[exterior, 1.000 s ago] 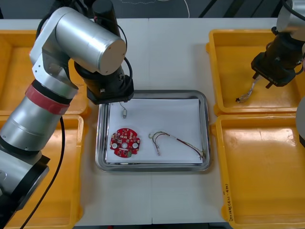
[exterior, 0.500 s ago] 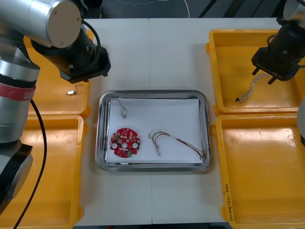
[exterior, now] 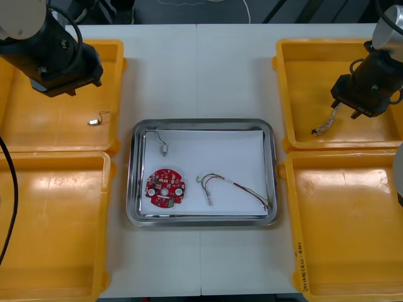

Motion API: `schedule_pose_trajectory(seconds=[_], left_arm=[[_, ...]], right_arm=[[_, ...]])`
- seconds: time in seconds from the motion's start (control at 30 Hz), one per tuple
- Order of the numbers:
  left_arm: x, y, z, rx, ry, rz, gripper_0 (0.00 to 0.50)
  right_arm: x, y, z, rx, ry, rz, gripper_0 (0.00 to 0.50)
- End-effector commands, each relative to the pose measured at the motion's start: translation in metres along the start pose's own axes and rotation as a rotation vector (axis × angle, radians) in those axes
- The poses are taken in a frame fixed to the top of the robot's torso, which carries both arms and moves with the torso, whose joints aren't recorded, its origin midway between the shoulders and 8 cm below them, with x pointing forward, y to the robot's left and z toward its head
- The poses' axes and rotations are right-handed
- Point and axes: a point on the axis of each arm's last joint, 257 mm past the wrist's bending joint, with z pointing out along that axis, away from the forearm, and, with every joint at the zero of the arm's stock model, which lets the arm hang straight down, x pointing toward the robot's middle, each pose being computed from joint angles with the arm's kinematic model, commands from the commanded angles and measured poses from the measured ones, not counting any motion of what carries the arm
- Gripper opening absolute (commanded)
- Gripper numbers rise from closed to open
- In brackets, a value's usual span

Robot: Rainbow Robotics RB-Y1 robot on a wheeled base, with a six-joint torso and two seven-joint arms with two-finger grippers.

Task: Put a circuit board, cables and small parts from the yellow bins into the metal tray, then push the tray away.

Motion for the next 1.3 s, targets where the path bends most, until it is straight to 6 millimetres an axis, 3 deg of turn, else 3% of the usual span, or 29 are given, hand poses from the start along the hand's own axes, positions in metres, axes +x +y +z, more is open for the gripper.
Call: schedule_pose_trajectory(seconds=[0.03,0.5,0.8,0.9,1.13,1.2,1.3], left_arm=[[-0.023,0.038,-0.014,-0.041,-0.029,-0.043,0.5],[-0.023,0.084,0.008,-0.13,0.052,-0.127,0.5],[-0.02,0.073,0.035,-0.106,0.067,-0.096,0.5],[-0.02,0.067,0.043,-0.092,0.065,-0.084,0.5],[-0.013,0.058,0.06,-0.086,0.083,-0.005,0.5],[-0.01,0.056,0.067,-0.077,0.095,0.02,0.5],[-0.006,0.051,0.075,-0.063,0.108,0.056,0.5]], right_arm=[[-0.012,-0.004,-0.004,-0.018,-0.038,-0.017,0.494],[-0.011,0.004,0.008,-0.059,-0.056,-0.023,0.494],[-0.006,0.006,0.018,-0.079,-0.057,-0.027,0.487],[-0.004,0.006,0.019,-0.081,-0.052,-0.031,0.459],[0.003,0.01,0.024,-0.091,-0.037,-0.03,0.288],[0.004,0.012,0.025,-0.095,-0.035,-0.032,0.167],[0.005,0.013,0.026,-0.097,-0.039,-0.033,0.073]])
